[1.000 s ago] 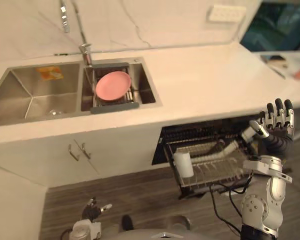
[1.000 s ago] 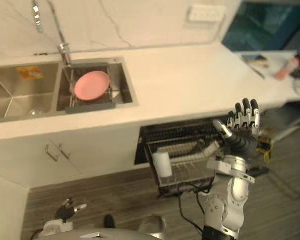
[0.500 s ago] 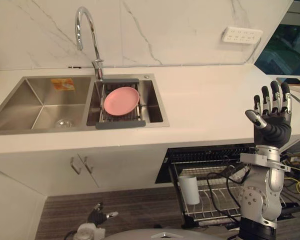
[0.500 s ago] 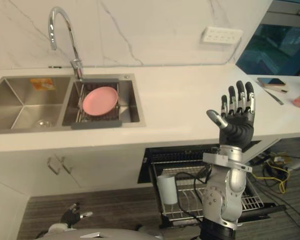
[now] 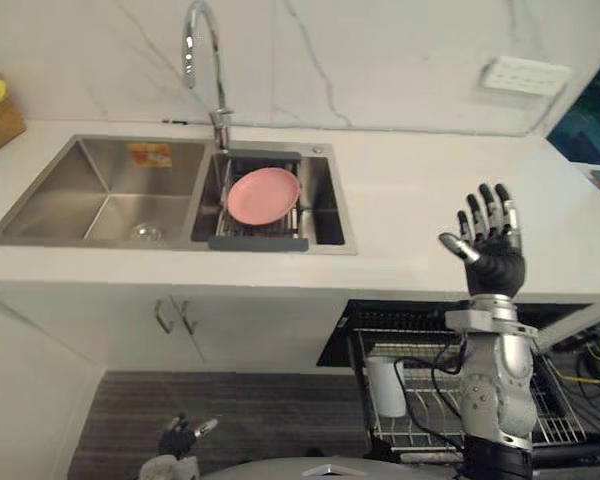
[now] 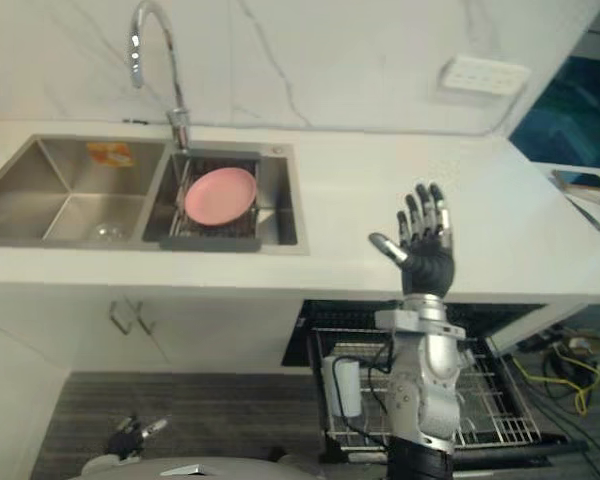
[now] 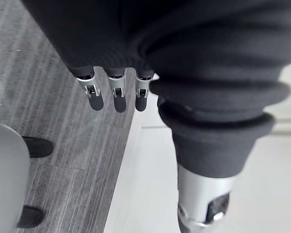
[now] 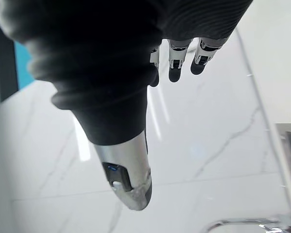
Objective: Walk over to the sink, pick up the cup, carry it to the dishwasher, place the cup inside the dishwasher, then close the dishwasher door
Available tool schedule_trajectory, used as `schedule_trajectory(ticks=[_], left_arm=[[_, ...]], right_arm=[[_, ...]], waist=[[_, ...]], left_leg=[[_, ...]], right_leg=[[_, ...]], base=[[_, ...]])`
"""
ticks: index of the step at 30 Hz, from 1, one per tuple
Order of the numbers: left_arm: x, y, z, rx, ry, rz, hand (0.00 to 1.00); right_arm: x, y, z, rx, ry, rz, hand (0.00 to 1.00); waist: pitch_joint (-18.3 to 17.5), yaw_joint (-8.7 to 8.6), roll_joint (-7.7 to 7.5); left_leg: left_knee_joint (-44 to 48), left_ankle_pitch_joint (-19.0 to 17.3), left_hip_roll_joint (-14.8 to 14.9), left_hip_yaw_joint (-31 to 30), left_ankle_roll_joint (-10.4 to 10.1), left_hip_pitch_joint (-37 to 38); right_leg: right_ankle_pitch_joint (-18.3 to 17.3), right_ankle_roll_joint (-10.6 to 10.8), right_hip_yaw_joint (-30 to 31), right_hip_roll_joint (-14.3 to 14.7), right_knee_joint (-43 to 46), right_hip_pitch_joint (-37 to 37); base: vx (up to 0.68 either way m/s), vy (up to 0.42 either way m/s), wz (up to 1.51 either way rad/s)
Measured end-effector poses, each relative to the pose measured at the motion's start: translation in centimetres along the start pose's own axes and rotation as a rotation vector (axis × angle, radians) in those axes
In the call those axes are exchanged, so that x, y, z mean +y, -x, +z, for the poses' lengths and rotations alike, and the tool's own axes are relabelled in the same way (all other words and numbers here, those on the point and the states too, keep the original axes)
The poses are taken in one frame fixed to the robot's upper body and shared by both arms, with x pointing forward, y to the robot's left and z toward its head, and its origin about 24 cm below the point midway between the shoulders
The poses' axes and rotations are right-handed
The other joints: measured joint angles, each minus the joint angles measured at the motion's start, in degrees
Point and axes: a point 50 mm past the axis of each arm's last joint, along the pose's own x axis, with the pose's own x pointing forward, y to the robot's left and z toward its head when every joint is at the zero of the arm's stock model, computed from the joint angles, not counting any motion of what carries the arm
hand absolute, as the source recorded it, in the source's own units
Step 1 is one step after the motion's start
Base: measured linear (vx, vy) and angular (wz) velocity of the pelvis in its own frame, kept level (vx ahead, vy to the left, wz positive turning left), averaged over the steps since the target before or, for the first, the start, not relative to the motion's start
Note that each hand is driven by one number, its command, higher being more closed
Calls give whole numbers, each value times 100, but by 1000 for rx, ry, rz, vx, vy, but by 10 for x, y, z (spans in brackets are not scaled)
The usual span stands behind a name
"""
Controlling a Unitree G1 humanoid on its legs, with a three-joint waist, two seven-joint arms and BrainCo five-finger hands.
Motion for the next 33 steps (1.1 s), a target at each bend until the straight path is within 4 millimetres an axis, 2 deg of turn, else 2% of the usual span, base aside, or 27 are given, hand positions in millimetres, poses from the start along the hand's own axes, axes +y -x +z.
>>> schedule_trajectory(ticks=[3,5,6,10,12,15,17,19,23,28,33], left_arm=[[14,2,-8,33,26,48,0],[23,6,-17,64,37,76,0],[24,7,-18,67,40,83,0],[33,10,-24,96,71,116,0],[37,13,-30,120,61,128,0],[43,16,-36,141,66,147,0],[51,19,-41,163,88,175,0],[52,21,-44,180,94,180,0],[52,21,-40,160,93,172,0],[50,18,-30,120,84,142,0],[49,18,-29,115,85,126,0]], right_arm=[[6,-13,7,-21,214,63,0],[8,-39,19,-71,346,115,0],[7,-45,20,-70,368,124,0],[5,-75,19,-21,586,159,0],[11,-85,13,5,715,208,0],[14,-89,4,48,816,251,0],[20,-94,-9,102,904,319,0],[22,-98,-21,154,967,364,0],[20,-106,-34,215,1078,412,0],[22,-118,-37,208,1287,490,0],[24,-127,-37,204,1410,512,0]], waist=[[6,81,-17],[6,105,-60],[19,112,-82],[-1,255,-203],[14,238,-223],[16,313,-237],[23,405,-255],[29,422,-247],[55,521,-226],[199,600,-211],[361,746,-236]], left_leg=[[2,25,0,-98,13,73],[4,10,-1,-137,-17,158],[4,9,-3,-175,-36,188],[-1,1,5,-232,-155,190],[-30,32,74,97,-193,180],[-33,62,60,141,-174,173],[-33,82,32,110,-144,131],[-33,123,4,55,-85,94],[-6,170,-34,-95,-64,59],[-6,268,-59,-329,-81,-56],[-7,383,-51,-497,-115,-297]], right_leg=[[1,-3,-149,-4,-110,177],[1,-1,-245,-6,-163,328],[-1,2,-284,-10,-173,375],[-25,37,-483,-44,-173,475],[-46,66,-676,-102,-171,555],[-54,79,-753,-138,-169,574],[-54,80,-783,-160,-164,547],[-57,85,-870,-185,-172,549],[-74,110,-1002,-212,-179,564],[-75,112,-1236,-222,-186,521],[-45,86,-1397,-203,-183,345]], base=[[33,-17,23],[-11,-22,13],[-38,-27,28],[-66,-24,28],[-113,-7,46],[-46,11,21],[-27,19,7],[-12,9,18],[8,-6,16],[-19,-21,26],[-45,-16,19]])
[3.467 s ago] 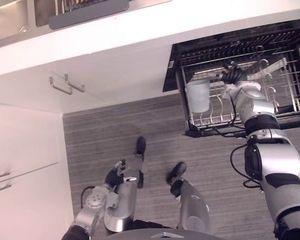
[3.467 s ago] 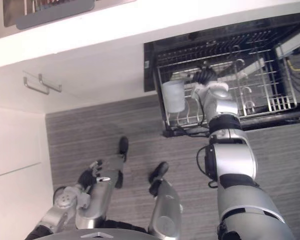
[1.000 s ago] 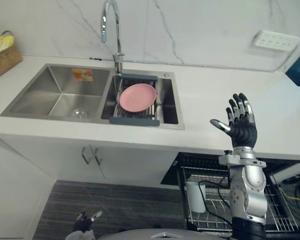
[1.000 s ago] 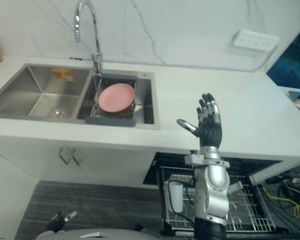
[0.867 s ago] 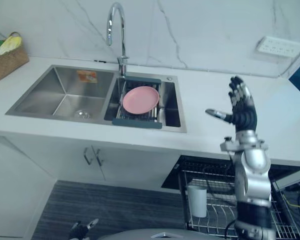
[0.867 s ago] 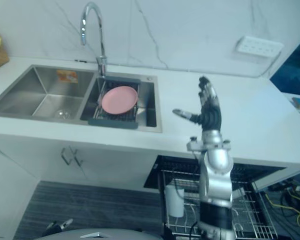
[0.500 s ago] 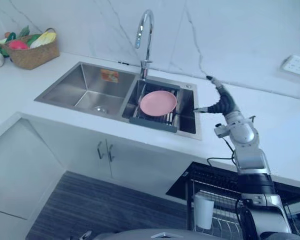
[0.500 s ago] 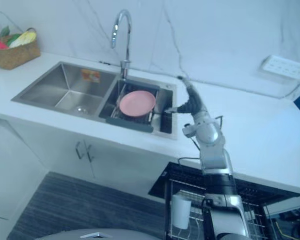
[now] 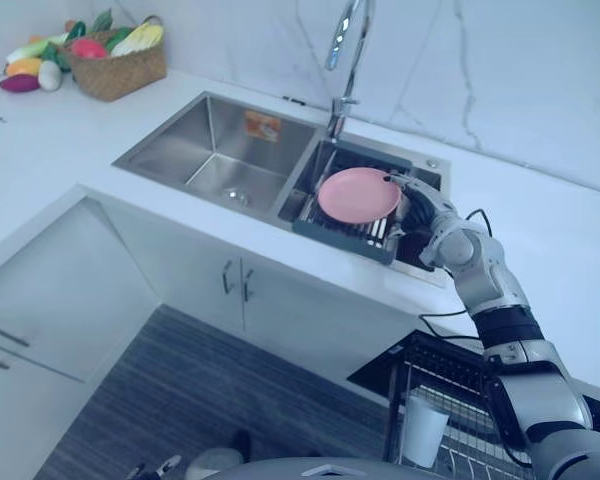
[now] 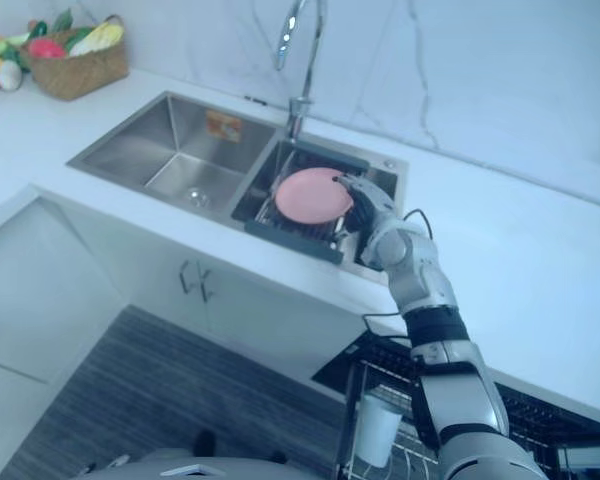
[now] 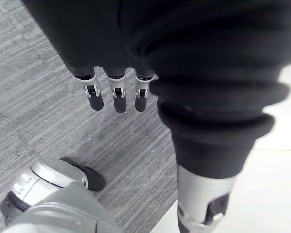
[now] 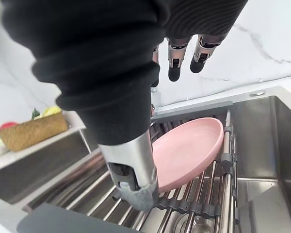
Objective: Walk over to the sink, pick up the cup, carry it to the dishwasher, place the cup inside the dishwasher, then close the dishwasher door
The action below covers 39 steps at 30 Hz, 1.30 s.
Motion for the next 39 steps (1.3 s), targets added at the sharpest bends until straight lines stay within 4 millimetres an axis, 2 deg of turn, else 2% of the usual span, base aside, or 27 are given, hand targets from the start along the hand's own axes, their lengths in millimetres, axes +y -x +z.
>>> schedule_trajectory(ticks=[3,8,11,20,25,35,39], left_arm=[[-1,0,4,-16,-1,-7,0],[0,-1,13,-45,3,-8,0],[4,-2,25,-84,-7,-4,0],[2,-5,49,-153,14,-16,0],[8,-6,63,-187,5,-6,0],[8,-6,82,-236,24,-14,0],[7,-7,89,-255,24,-23,0]], right_arm=[[1,-1,1,-1,48,-6,0],[-10,-11,-2,52,106,-45,0],[-13,-13,-2,63,120,-69,0],[-28,-18,-6,126,197,-102,0],[-44,-22,-1,137,233,-156,0],[-49,-22,-4,197,348,-176,0],[-58,-24,-9,244,365,-171,0]], waist=[[79,113,-32],[297,222,-122],[470,273,-183],[689,509,-221],[759,544,-276],[892,680,-335],[1011,756,-341]], left_leg=[[-21,34,4,-66,-2,-121],[1,138,-1,-94,16,-429],[1,173,-23,-189,30,-497],[2,244,-25,-222,57,-742],[3,279,-1,-208,53,-899],[4,281,12,-193,50,-1025],[51,278,12,-170,46,-1120]], right_leg=[[10,-11,-26,12,1,-101],[97,-22,-85,10,-9,-387],[120,-21,-142,10,-46,-406],[182,-51,-161,11,-48,-630],[220,-89,-149,33,-48,-792],[232,-103,-144,40,-45,-916],[239,-113,-141,40,-45,-997]], base=[[-49,-10,10],[-13,2,3],[-8,0,13],[-6,5,2],[-5,6,-1],[0,0,0],[0,0,0]])
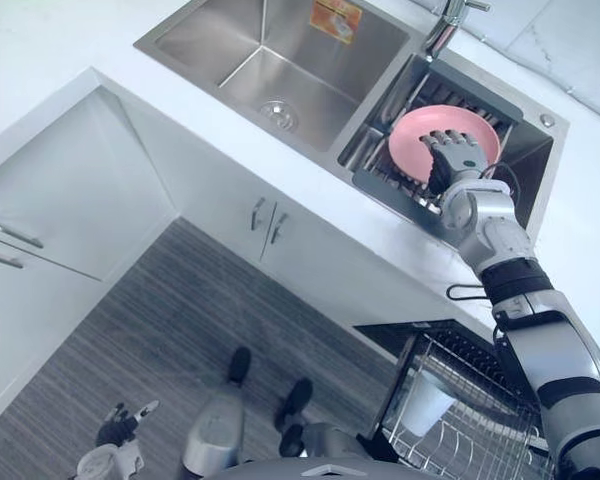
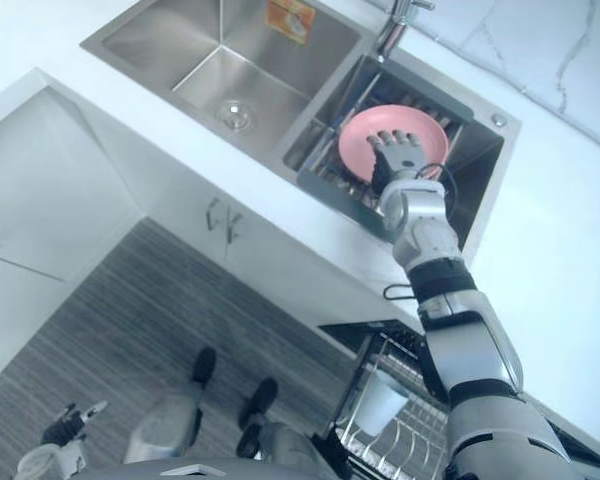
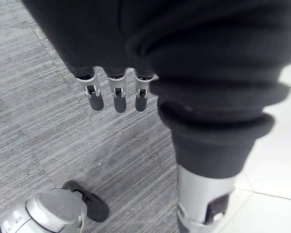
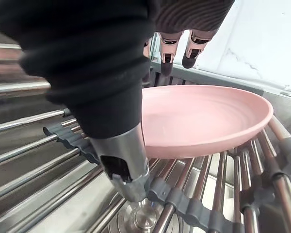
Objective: Walk over to the sink, pick up the cup, carry it to the dishwasher, place the cup inside the dishwasher, then close the dishwasher door
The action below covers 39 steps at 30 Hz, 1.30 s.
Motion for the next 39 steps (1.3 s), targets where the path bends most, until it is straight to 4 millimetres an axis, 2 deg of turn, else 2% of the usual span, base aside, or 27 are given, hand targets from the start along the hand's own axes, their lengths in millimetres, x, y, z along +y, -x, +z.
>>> schedule_trajectory(ticks=[2,6,15,16,21,28,36,39], left_arm=[[-1,0,3,-12,0,-10,0],[-3,-1,8,-30,16,-26,0],[-12,-1,11,-37,9,-69,0],[-12,-1,11,-40,10,-71,0],[-18,-2,18,-64,6,-99,0],[-19,-2,19,-67,23,-101,0],[-19,-2,19,-74,24,-102,0],[-19,-2,21,-89,24,-101,0]], right_arm=[[-5,-2,2,0,2,-8,0],[-14,-6,-1,20,3,-17,0],[-23,-9,-23,119,66,-18,0],[-24,-9,-24,125,73,-20,100],[-24,-9,-29,157,98,-47,100],[-29,-8,-32,170,127,-169,100],[-46,-5,-37,131,164,-377,100],[-58,-2,-35,84,147,-470,100]], waist=[[132,-5,4],[175,15,7],[290,103,47],[293,106,52],[351,138,124],[392,119,175],[422,92,223],[422,43,223]], left_leg=[[41,-9,0,7,-9,-22],[107,-26,5,28,-9,-154],[175,-29,7,42,-14,-329],[180,-29,8,43,-14,-342],[186,-28,7,64,-14,-383],[183,-26,7,90,-10,-415],[182,-26,7,107,-11,-444],[183,-26,8,119,-11,-441]], right_leg=[[4,-6,1,0,0,-4],[23,-12,3,1,5,-115],[48,-19,8,1,15,-267],[49,-20,8,1,15,-276],[59,-19,20,-5,22,-323],[62,-18,38,-11,40,-375],[62,-17,49,-10,29,-407],[63,-17,63,-10,28,-409]], base=[[0,0,0],[-3,25,-3],[1,26,-1],[10,33,-1],[5,28,-2],[8,34,-2],[15,13,0],[4,27,-2]])
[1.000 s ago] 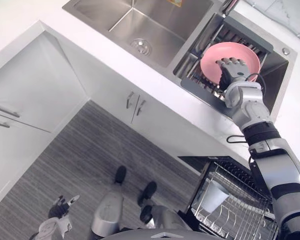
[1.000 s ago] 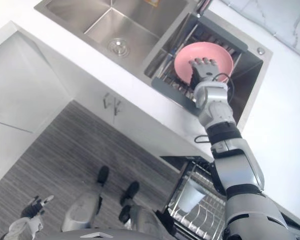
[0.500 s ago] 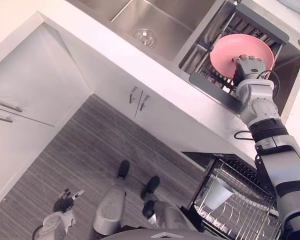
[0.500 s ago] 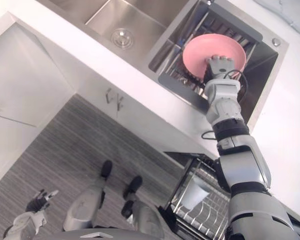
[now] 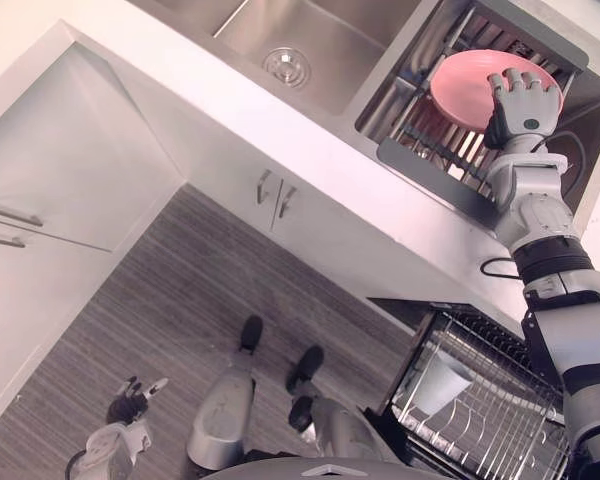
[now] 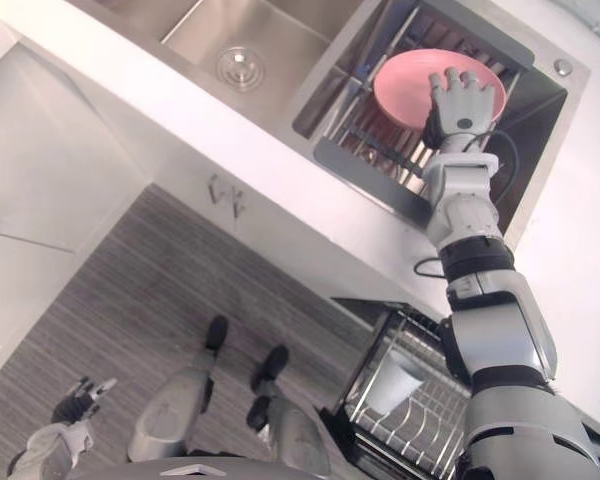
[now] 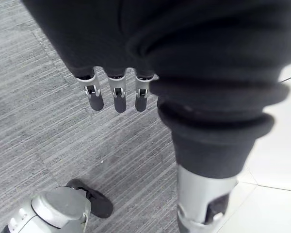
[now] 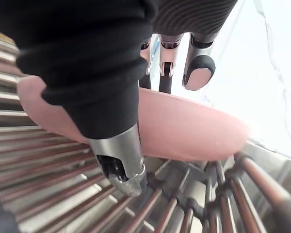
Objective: Walk over to the sink, pick up the cup, carry it to the dishwasher, place the cup inside the dishwasher, then close the dishwasher door
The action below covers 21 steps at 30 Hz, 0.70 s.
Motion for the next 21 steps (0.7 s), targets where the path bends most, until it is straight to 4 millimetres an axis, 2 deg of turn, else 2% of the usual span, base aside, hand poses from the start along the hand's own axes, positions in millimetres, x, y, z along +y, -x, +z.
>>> schedule_trajectory(ticks=[6,13,16,21], left_arm=[[0,0,2,-25,-1,-1,0],[1,0,1,-33,-2,3,0],[2,1,-1,-27,-2,7,0],[2,1,-1,-25,-2,8,0]], right_arm=[[-20,-3,11,-65,-99,-140,100],[-24,-5,5,-36,-190,-154,100],[-29,-4,9,-58,-229,-175,100],[-24,-1,7,-46,-256,-156,100]], waist=[[-1,-61,0],[-4,-111,-2],[-10,-172,-1],[-24,-208,-2]], left_leg=[[-6,-1,10,117,0,65],[-11,0,12,147,0,130],[-19,0,12,158,0,178],[-47,0,20,191,0,237]], right_leg=[[28,2,101,1,1,21],[42,0,128,1,1,65],[42,0,139,1,0,111],[51,-2,174,5,0,144]], base=[[-3,39,-8],[5,31,-2],[6,37,-2],[5,29,-3]])
